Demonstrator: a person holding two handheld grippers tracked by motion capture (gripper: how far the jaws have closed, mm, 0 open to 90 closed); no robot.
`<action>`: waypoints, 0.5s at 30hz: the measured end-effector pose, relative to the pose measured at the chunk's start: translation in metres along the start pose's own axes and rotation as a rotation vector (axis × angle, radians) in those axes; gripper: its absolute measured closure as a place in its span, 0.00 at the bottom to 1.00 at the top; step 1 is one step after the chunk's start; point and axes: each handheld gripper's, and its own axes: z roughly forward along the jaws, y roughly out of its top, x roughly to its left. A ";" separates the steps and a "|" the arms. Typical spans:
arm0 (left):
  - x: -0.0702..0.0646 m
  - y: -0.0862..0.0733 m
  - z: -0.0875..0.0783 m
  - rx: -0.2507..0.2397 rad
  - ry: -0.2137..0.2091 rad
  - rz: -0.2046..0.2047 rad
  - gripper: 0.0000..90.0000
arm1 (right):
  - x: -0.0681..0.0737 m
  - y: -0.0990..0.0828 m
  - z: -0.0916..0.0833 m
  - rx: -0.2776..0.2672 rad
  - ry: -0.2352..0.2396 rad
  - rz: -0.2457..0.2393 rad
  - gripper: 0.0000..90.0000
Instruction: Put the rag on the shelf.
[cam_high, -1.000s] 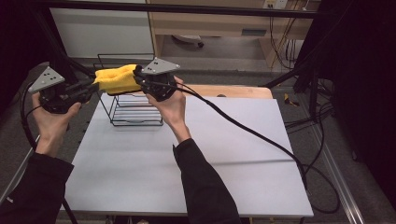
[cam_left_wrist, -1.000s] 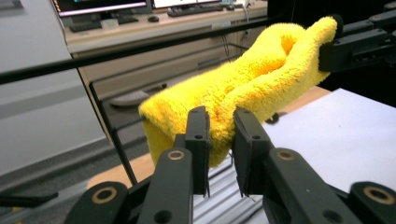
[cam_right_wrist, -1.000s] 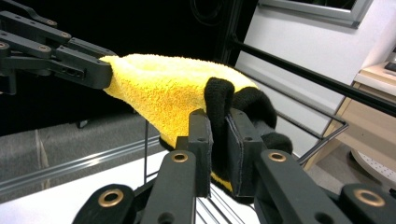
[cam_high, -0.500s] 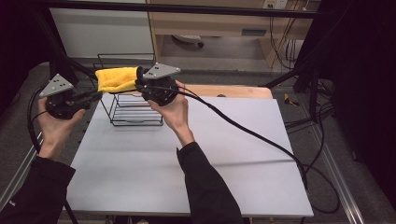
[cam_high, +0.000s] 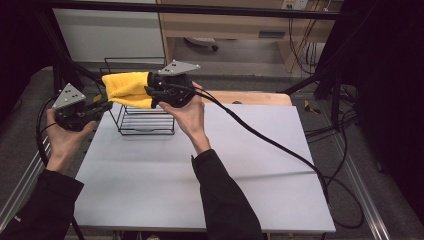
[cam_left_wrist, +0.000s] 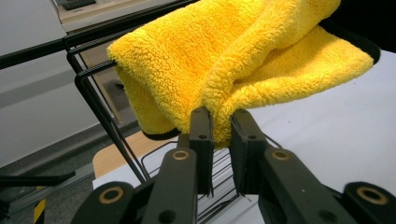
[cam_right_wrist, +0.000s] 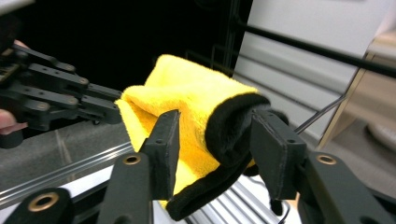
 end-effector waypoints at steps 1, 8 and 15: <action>0.000 -0.001 0.000 -0.001 -0.002 0.000 0.89 | 0.000 -0.002 0.004 0.004 0.010 0.009 0.63; 0.002 -0.006 0.000 0.012 -0.013 -0.008 0.87 | 0.004 -0.007 0.012 0.001 0.038 0.015 0.97; 0.008 -0.011 -0.004 0.023 -0.046 -0.068 0.78 | 0.013 -0.010 0.005 0.041 0.047 -0.015 0.98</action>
